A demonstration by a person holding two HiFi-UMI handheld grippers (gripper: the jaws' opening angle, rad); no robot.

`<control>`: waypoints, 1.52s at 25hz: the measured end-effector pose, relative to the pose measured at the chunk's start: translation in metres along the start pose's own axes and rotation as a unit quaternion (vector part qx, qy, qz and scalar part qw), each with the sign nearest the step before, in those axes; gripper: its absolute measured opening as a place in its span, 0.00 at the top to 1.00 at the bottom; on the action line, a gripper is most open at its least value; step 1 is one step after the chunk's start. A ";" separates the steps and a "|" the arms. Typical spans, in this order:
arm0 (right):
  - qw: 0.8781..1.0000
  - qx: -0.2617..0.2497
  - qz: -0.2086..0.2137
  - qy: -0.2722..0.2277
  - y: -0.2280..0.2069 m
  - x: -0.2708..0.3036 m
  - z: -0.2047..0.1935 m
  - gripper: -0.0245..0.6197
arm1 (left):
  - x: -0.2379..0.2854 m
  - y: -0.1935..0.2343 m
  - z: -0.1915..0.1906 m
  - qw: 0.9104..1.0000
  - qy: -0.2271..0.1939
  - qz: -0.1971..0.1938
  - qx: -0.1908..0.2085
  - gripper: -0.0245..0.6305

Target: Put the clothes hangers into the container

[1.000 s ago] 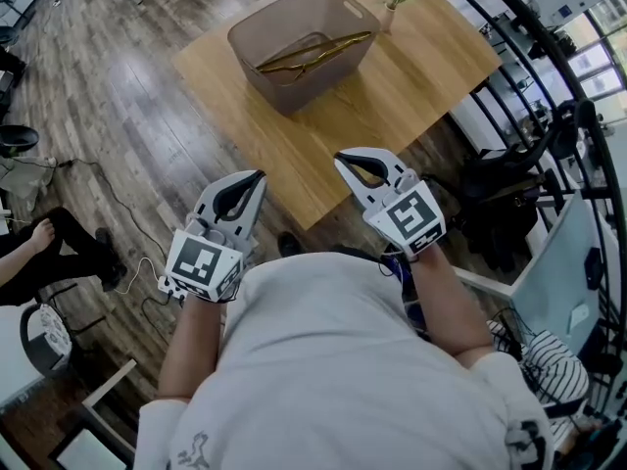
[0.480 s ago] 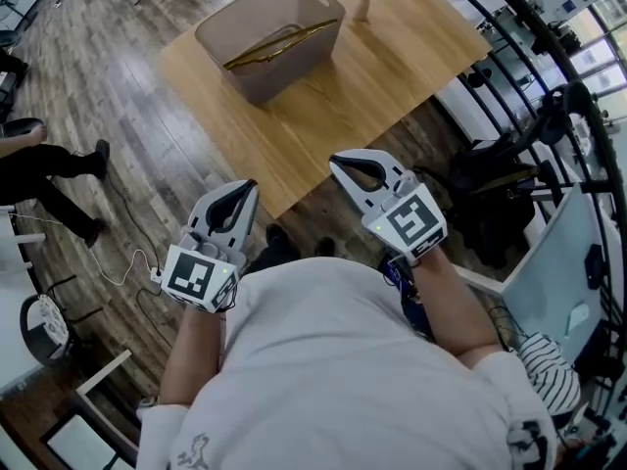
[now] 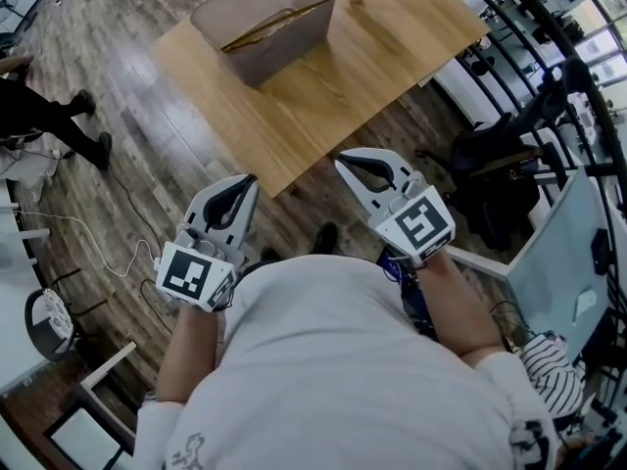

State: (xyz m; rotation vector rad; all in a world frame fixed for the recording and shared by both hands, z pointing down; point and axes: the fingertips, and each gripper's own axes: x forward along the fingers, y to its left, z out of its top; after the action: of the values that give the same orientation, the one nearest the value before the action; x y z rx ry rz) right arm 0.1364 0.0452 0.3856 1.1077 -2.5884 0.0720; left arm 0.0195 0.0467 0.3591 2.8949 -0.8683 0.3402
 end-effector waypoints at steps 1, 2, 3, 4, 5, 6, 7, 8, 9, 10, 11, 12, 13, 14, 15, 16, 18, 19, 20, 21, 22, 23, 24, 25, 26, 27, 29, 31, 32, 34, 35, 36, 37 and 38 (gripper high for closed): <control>1.000 -0.002 -0.003 0.001 0.005 -0.002 0.000 0.95 | -0.004 0.000 0.000 1.000 0.000 -0.003 0.000 0.95; 1.000 -0.003 -0.007 0.002 0.009 -0.003 0.001 0.95 | -0.007 0.000 0.000 1.000 -0.001 -0.005 0.001 0.95; 1.000 -0.003 -0.012 0.001 0.015 -0.005 0.002 0.95 | -0.012 0.000 -0.001 1.000 -0.001 -0.009 0.003 0.95; 1.000 -0.002 -0.019 0.000 0.022 -0.006 0.003 0.95 | -0.019 0.001 -0.001 1.000 -0.002 -0.013 0.004 0.95; 1.000 0.000 -0.026 0.000 0.030 -0.006 0.006 0.95 | -0.029 0.003 0.000 1.000 -0.005 -0.017 0.005 0.95; 0.999 0.000 -0.032 0.000 0.041 -0.005 0.011 0.95 | -0.040 0.005 0.000 1.000 -0.007 -0.022 0.005 0.95; 0.999 0.000 -0.037 0.001 0.051 -0.004 0.015 0.95 | -0.052 0.009 0.000 1.000 -0.009 -0.025 0.005 0.95; 0.999 0.001 -0.042 0.002 0.061 -0.003 0.019 0.95 | -0.062 0.011 0.000 1.000 -0.010 -0.029 0.006 0.95; 0.999 0.001 -0.047 0.003 0.068 -0.003 0.020 0.95 | -0.069 0.013 -0.001 0.999 -0.012 -0.032 0.006 0.95; 0.999 0.001 -0.051 0.003 0.073 -0.004 0.020 0.95 | -0.074 0.014 -0.003 0.999 -0.014 -0.034 0.005 0.95; 0.999 0.002 -0.054 0.003 0.077 -0.006 0.018 0.95 | -0.077 0.014 -0.005 0.999 -0.016 -0.035 0.004 0.95; 0.998 0.002 -0.057 0.003 0.081 -0.008 0.017 0.95 | -0.080 0.014 -0.007 0.999 -0.017 -0.036 0.002 0.95; 0.998 0.002 -0.059 0.003 0.084 -0.009 0.017 0.95 | -0.083 0.014 -0.007 0.999 -0.018 -0.035 0.001 0.95; 0.998 0.003 -0.063 0.002 0.088 -0.011 0.018 0.95 | -0.088 0.014 -0.007 0.999 -0.020 -0.035 -0.001 0.95; 0.998 0.006 -0.068 0.001 0.091 -0.013 0.020 0.95 | -0.095 0.016 -0.006 0.999 -0.022 -0.035 -0.001 0.95; 0.997 0.010 -0.073 -0.001 0.095 -0.015 0.023 0.95 | -0.102 0.018 -0.005 0.999 -0.025 -0.033 -0.001 0.95; 0.996 0.015 -0.083 -0.005 0.106 -0.016 0.028 0.95 | -0.117 0.023 -0.004 0.999 -0.031 -0.031 -0.001 0.95; 0.996 0.016 -0.084 -0.005 0.113 -0.015 0.029 0.95 | -0.125 0.026 -0.005 0.999 -0.034 -0.030 0.000 0.95; 0.996 0.014 -0.084 -0.004 0.122 -0.013 0.029 0.95 | -0.133 0.028 -0.006 0.999 -0.036 -0.029 0.002 0.95; 0.997 0.013 -0.081 -0.003 0.131 -0.010 0.029 0.95 | -0.141 0.031 -0.008 0.999 -0.038 -0.029 0.002 0.95; 0.997 0.013 -0.079 -0.003 0.141 -0.007 0.029 0.95 | -0.150 0.033 -0.010 0.999 -0.041 -0.029 0.003 0.95; 0.997 0.013 -0.077 -0.003 0.150 -0.004 0.030 0.95 | -0.158 0.035 -0.011 0.999 -0.042 -0.030 0.003 0.95; 0.997 0.014 -0.078 -0.004 0.160 -0.002 0.032 0.95 | -0.166 0.037 -0.012 0.999 -0.044 -0.030 0.004 0.95; 0.997 0.015 -0.079 -0.005 0.168 0.001 0.034 0.95 | -0.172 0.038 -0.013 0.998 -0.046 -0.031 0.004 0.95; 0.997 0.016 -0.079 -0.006 0.175 0.003 0.036 0.95 | -0.178 0.039 -0.014 0.998 -0.048 -0.033 0.005 0.95; 0.997 0.017 -0.079 -0.008 0.181 0.004 0.038 0.95 | -0.183 0.039 -0.014 0.998 -0.050 -0.034 0.005 0.95; 0.997 0.015 -0.081 -0.010 0.192 0.006 0.042 0.95 | -0.192 0.040 -0.015 0.998 -0.053 -0.038 0.006 0.95; 0.996 0.014 -0.085 -0.013 0.201 0.007 0.046 0.95 | -0.200 0.040 -0.017 0.998 -0.054 -0.041 0.005 0.95; 0.996 0.014 -0.087 -0.013 0.204 0.006 0.047 0.95 | -0.203 0.040 -0.018 0.998 -0.054 -0.042 0.004 0.95; 0.996 0.014 -0.091 -0.013 0.211 0.005 0.049 0.95 | -0.209 0.039 -0.020 0.998 -0.055 -0.044 0.003 0.95; 0.996 0.013 -0.092 -0.014 0.214 0.005 0.050 0.95 | -0.212 0.039 -0.020 0.997 -0.056 -0.045 0.003 0.95; 0.996 0.012 -0.092 -0.015 0.216 0.005 0.051 0.95 | -0.213 0.038 -0.020 0.997 -0.056 -0.045 0.003 0.95; 0.996 0.011 -0.092 -0.016 0.217 0.004 0.052 0.95 | -0.214 0.038 -0.020 0.997 -0.056 -0.047 0.004 0.95; 0.995 0.011 -0.094 -0.017 0.218 0.003 0.052 0.95 | -0.215 0.037 -0.019 0.997 -0.057 -0.048 0.005 0.95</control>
State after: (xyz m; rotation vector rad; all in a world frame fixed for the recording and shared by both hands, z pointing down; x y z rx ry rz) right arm -0.0349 0.1863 0.3543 1.3646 -2.5043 0.0392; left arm -0.1788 0.1327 0.3268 2.9767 -0.7398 0.1738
